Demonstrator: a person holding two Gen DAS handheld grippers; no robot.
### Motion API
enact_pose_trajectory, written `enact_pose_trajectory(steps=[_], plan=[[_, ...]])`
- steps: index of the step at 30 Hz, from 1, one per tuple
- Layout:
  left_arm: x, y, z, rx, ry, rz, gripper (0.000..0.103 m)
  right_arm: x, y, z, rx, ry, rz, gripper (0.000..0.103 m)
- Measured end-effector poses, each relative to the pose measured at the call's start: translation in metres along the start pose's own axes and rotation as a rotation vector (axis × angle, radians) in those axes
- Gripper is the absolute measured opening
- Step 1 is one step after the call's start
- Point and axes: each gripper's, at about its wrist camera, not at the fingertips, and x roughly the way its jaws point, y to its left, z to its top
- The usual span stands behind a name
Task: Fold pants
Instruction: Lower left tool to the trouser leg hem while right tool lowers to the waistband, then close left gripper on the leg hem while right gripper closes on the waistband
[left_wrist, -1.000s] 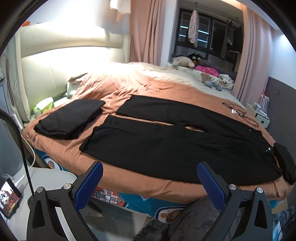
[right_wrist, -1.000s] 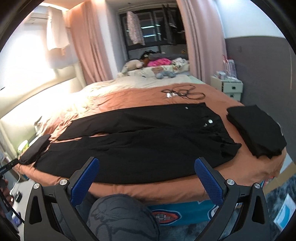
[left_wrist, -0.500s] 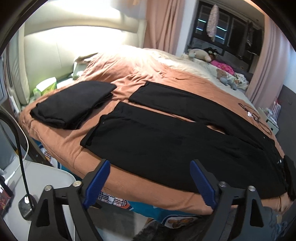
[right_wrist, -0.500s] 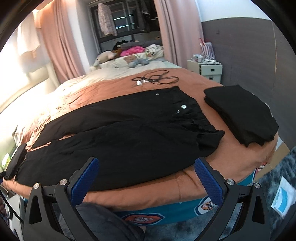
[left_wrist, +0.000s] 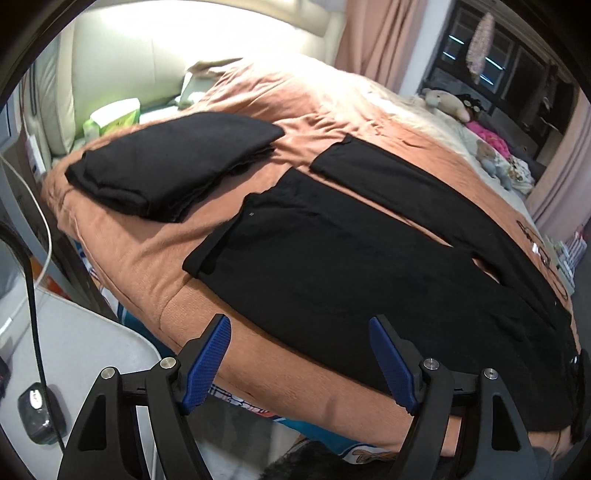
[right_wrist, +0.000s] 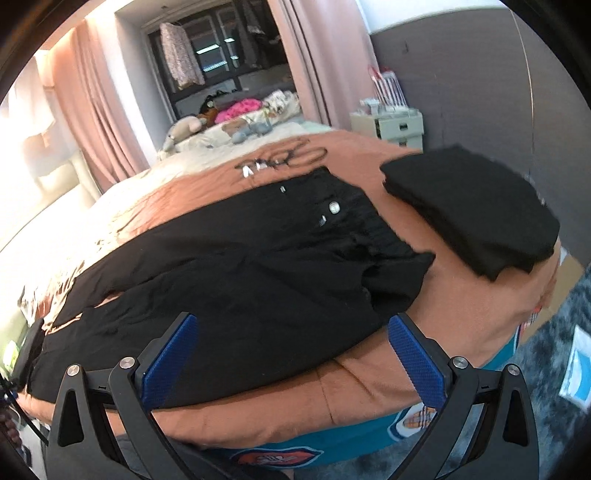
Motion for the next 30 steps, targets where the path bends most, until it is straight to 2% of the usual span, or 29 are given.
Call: enact_pose_trajectory(steps=[2, 5, 8, 14, 20, 23, 26, 30], plan=[[0.008, 0.007, 0.003, -0.019, 0.006, 0.011, 0.077, 0.008, -0.005, -0.001, 0.019, 0.017, -0.005, 0.099], [0.023, 0.021, 0.008, -0.070, 0.037, 0.018, 0.060, 0.020, -0.017, 0.000, 0.072, 0.051, 0.016, 0.088], [0.036, 0.035, 0.011, -0.120, 0.061, 0.012, 0.055, 0.033, -0.029, -0.002, 0.109, 0.072, 0.017, 0.079], [0.057, 0.046, 0.012, -0.185, 0.103, -0.004, 0.055, 0.052, -0.042, -0.010, 0.156, 0.122, 0.000, 0.072], [0.068, 0.049, 0.020, -0.220, 0.082, 0.005, 0.055, 0.063, -0.054, -0.006, 0.206, 0.152, 0.001, 0.065], [0.072, 0.047, 0.023, -0.211, 0.069, 0.022, 0.053, 0.065, -0.061, -0.002, 0.241, 0.146, 0.002, 0.063], [0.074, 0.044, 0.025, -0.197, 0.058, 0.034, 0.052, 0.067, -0.067, 0.001, 0.264, 0.139, -0.012, 0.055], [0.078, 0.037, 0.024, -0.178, 0.047, 0.060, 0.053, 0.070, -0.074, 0.007, 0.300, 0.129, -0.014, 0.051]])
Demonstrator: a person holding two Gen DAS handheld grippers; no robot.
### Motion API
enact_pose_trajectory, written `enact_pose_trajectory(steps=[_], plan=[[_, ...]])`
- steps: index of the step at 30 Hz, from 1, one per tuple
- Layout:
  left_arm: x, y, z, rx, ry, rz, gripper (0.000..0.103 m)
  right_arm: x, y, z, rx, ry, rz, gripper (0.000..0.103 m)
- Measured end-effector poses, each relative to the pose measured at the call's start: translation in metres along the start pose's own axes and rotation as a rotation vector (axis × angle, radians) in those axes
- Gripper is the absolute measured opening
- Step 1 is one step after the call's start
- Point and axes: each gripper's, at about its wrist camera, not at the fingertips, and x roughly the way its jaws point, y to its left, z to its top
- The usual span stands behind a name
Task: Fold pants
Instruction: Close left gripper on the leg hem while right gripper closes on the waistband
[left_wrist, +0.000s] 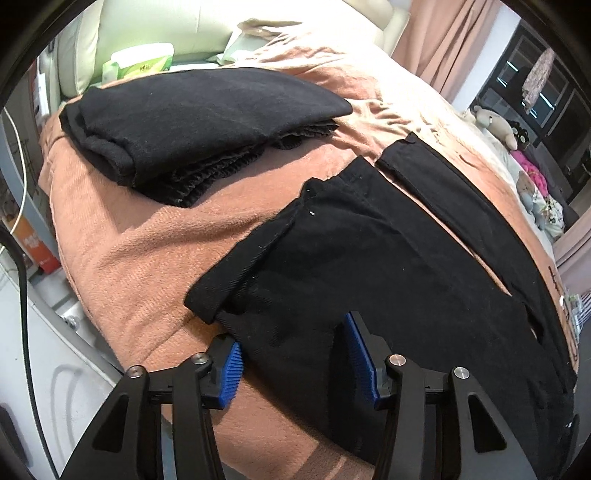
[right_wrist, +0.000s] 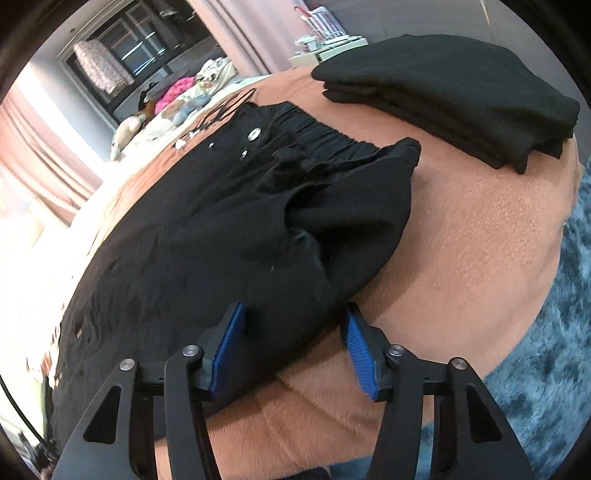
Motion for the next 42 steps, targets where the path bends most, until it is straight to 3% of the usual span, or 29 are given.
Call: enact_pose_trajectory(steps=[3, 5, 7, 10, 12, 16, 20, 24, 27, 29, 31, 34, 37, 39, 41, 42], plan=[[0.001, -0.010, -0.004, 0.038, -0.003, 0.016, 0.076, 0.001, 0.003, 0.000, 0.002, 0.003, -0.027, 0.051], [0.002, -0.022, -0.008, 0.082, -0.002, 0.053, 0.096, 0.000, 0.011, -0.003, -0.012, -0.002, -0.059, 0.051], [0.002, -0.033, -0.012, 0.130, -0.007, 0.080, 0.103, 0.002, 0.022, -0.006, -0.026, -0.004, -0.094, 0.060], [0.008, -0.040, -0.016, 0.174, 0.027, 0.107, 0.103, 0.000, 0.031, -0.011, -0.026, -0.015, -0.096, 0.073], [0.010, -0.044, -0.021, 0.227, 0.039, 0.128, 0.103, 0.001, 0.035, -0.014, -0.045, -0.027, -0.090, 0.076], [0.004, -0.031, -0.025, 0.212, 0.023, 0.020, 0.103, 0.008, 0.037, -0.018, -0.099, -0.034, -0.085, 0.076], [0.002, -0.029, -0.027, 0.243, 0.057, 0.005, 0.103, 0.006, 0.030, -0.023, -0.064, -0.073, -0.044, 0.076], [0.000, -0.029, -0.029, 0.263, 0.060, 0.014, 0.102, 0.009, 0.036, -0.027, -0.120, -0.062, -0.076, 0.076], [-0.005, -0.026, -0.028, 0.228, 0.034, 0.014, 0.090, 0.009, 0.034, -0.025, -0.118, -0.050, -0.070, 0.076], [-0.008, -0.015, -0.022, 0.167, 0.013, 0.009, 0.066, 0.009, 0.032, -0.022, -0.109, -0.050, -0.057, 0.075], [-0.008, -0.002, -0.014, 0.101, 0.007, -0.018, 0.054, 0.010, 0.032, -0.018, -0.108, -0.051, -0.048, 0.061], [-0.004, 0.015, -0.002, 0.026, 0.001, -0.061, 0.048, 0.012, 0.025, -0.011, -0.092, -0.054, -0.028, 0.044], [-0.001, 0.021, 0.004, -0.008, -0.019, -0.084, 0.048, 0.018, 0.016, -0.007, -0.047, -0.038, 0.017, 0.044], [0.001, 0.023, 0.007, -0.032, -0.026, -0.089, 0.042, 0.020, 0.014, -0.004, -0.042, -0.037, 0.028, 0.044], [-0.002, 0.027, 0.009, -0.051, -0.033, -0.069, 0.021, 0.021, 0.013, 0.000, -0.037, -0.036, 0.035, 0.038], [-0.004, 0.028, 0.009, -0.061, -0.035, -0.074, 0.017, 0.021, 0.011, 0.002, -0.030, -0.037, 0.040, 0.029]])
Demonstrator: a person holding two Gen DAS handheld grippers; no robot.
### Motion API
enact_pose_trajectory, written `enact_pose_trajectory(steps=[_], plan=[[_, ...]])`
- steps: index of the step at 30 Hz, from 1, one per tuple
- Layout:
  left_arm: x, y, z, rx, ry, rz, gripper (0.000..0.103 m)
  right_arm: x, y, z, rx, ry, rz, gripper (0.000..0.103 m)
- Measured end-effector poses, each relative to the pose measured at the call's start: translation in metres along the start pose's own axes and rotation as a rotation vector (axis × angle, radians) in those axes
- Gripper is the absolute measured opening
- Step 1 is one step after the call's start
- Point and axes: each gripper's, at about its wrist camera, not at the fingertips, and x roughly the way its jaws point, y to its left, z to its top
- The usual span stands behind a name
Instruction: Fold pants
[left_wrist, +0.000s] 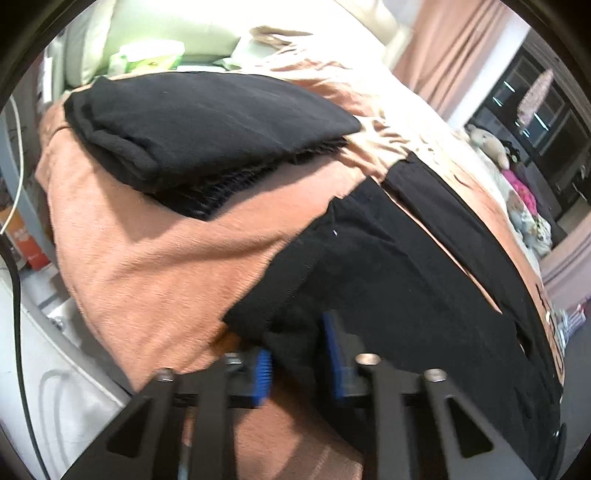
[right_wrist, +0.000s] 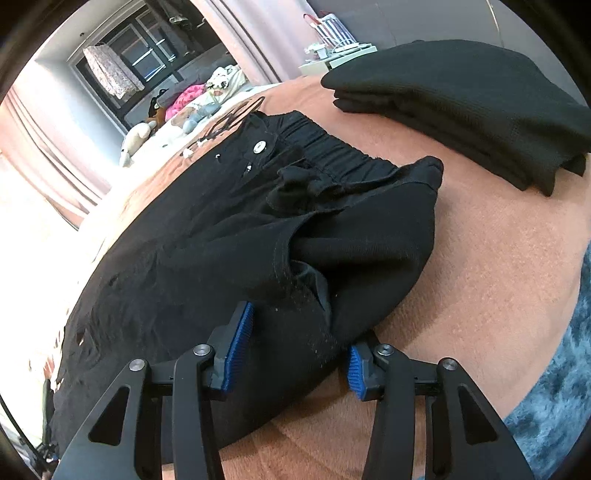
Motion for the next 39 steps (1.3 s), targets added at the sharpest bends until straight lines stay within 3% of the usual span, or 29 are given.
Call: enact_pose_trajectory(steps=[1, 3, 7, 20, 39], plan=[[-0.003, 0.002, 0.001, -0.012, -0.007, -0.016, 0.012, -0.002, -0.003, 0.003, 0.016, -0.006, 0.011, 0.020], [-0.012, 0.003, 0.003, -0.017, -0.028, -0.036, 0.008, -0.006, -0.008, 0.008, 0.050, -0.016, 0.054, 0.014], [-0.028, -0.001, 0.012, -0.005, -0.069, -0.056, 0.005, -0.014, -0.003, 0.016, 0.028, -0.044, 0.087, 0.010], [-0.049, -0.040, 0.068, 0.036, -0.157, -0.092, 0.003, -0.026, 0.011, 0.051, 0.010, -0.107, 0.165, 0.007], [-0.045, -0.115, 0.141, 0.126, -0.215, -0.142, 0.003, -0.002, 0.047, 0.104, -0.059, -0.135, 0.179, 0.007]])
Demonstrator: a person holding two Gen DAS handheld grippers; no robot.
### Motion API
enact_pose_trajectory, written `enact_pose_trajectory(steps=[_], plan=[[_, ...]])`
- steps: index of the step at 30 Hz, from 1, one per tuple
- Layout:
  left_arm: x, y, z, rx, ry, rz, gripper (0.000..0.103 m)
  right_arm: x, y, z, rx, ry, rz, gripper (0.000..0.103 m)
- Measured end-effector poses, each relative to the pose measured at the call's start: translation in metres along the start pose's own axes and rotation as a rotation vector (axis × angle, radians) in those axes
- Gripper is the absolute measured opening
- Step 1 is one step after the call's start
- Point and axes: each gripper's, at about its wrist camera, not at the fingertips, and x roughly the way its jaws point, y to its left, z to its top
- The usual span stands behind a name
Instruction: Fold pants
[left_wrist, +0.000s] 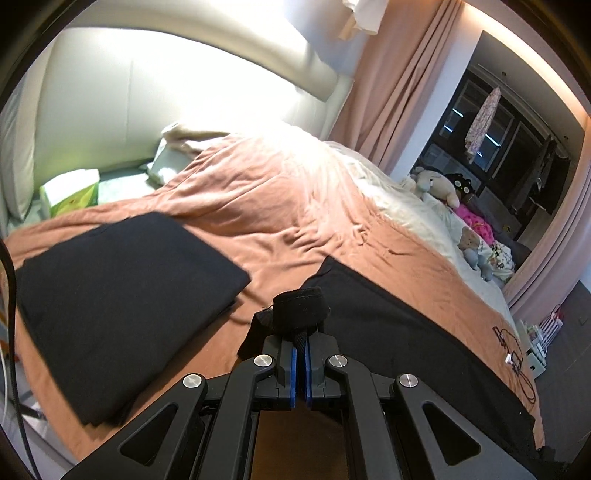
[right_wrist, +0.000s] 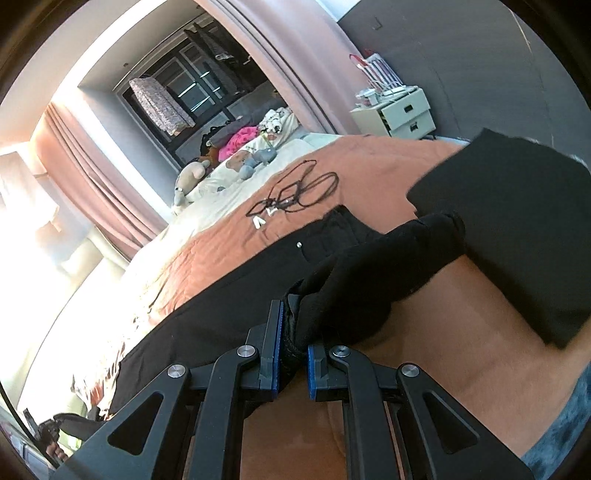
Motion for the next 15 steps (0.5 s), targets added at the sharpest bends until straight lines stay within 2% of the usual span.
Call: enact_pose_trajectory(steps=[15], plan=[[0.075, -0.056, 0.048, 0.065, 0.013, 0.018, 0.003, 0.076, 0.034, 0.057, -0.059, -0.002, -0.025, 0.007]])
